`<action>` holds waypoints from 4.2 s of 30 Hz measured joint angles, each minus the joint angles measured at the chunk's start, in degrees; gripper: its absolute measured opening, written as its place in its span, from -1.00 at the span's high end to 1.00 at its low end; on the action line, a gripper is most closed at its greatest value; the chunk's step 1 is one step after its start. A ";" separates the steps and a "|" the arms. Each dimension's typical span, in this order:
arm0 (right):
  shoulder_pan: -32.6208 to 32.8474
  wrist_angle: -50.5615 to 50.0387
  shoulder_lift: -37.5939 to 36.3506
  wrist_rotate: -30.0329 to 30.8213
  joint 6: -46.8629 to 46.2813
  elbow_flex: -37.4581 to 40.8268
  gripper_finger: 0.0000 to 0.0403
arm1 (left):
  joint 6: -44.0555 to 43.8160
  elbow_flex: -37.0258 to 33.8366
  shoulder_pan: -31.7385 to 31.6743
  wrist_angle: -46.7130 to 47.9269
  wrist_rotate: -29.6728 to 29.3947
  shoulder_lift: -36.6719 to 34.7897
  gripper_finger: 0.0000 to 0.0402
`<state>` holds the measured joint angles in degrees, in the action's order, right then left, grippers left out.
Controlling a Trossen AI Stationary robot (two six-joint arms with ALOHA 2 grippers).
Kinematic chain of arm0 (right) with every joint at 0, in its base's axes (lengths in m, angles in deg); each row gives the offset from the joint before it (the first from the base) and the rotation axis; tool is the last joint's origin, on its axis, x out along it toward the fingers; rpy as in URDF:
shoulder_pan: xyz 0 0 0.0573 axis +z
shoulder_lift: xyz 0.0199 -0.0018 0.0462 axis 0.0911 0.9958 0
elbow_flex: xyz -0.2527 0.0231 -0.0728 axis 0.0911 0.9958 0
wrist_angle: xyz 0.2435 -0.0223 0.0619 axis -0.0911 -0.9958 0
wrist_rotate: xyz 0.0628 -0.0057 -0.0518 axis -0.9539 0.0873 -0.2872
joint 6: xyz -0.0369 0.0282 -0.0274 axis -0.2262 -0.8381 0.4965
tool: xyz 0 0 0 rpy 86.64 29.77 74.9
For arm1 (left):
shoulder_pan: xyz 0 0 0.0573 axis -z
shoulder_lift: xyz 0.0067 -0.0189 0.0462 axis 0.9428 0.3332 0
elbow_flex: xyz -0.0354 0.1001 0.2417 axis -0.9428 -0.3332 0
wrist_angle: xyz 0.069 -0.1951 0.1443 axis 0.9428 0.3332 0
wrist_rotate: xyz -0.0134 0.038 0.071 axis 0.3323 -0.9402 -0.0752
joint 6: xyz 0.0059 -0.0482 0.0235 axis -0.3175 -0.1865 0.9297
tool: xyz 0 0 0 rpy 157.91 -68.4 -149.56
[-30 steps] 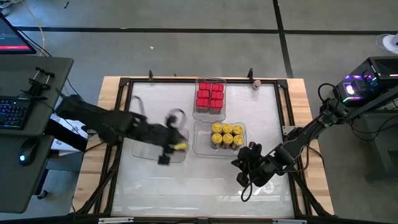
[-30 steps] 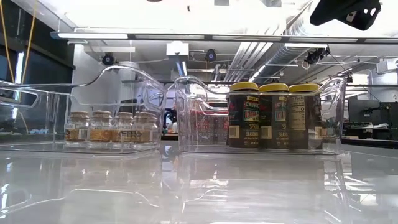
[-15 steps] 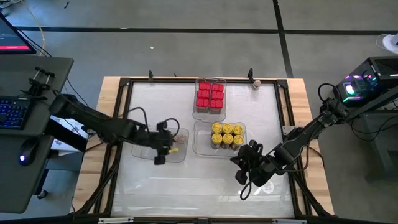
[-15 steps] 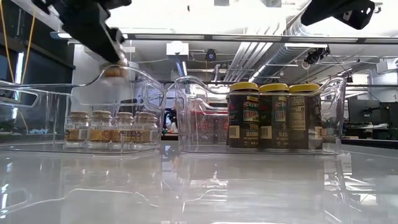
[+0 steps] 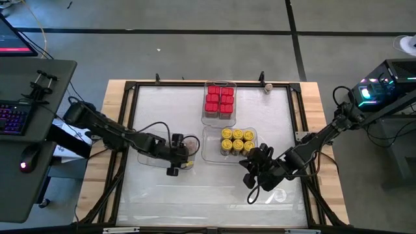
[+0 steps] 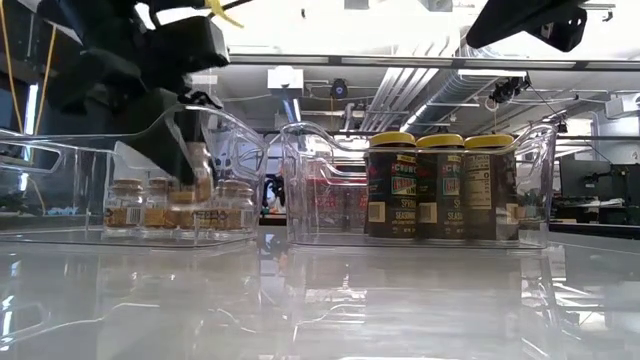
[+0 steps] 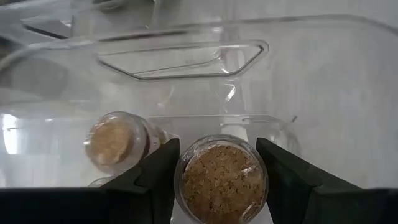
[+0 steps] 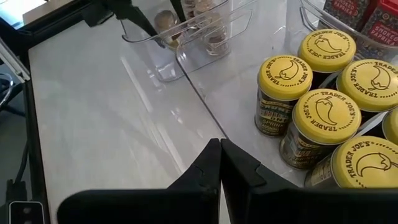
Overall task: Sort spices by type
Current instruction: Put the brown seasoning bottle into the bottom left transparent bin
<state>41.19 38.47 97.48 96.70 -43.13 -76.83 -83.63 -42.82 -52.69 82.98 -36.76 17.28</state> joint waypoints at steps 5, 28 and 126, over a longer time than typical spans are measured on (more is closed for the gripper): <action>0.00 0.18 0.00 -0.31 0.00 0.00 1.00 | 0.13 0.00 0.00 -1.96 -0.22 2.79 0.11; 0.00 1.19 0.00 -0.43 0.00 0.00 1.00 | 6.60 0.13 -1.21 -5.75 -3.95 3.31 0.07; -96.42 14.18 4.46 -30.04 29.80 10.60 1.00 | -8.97 8.11 -27.98 -14.64 -9.05 -21.99 -0.31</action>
<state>-55.23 52.65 101.94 66.66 -13.33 -66.23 -92.60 -34.71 -80.67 68.34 -45.81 -4.70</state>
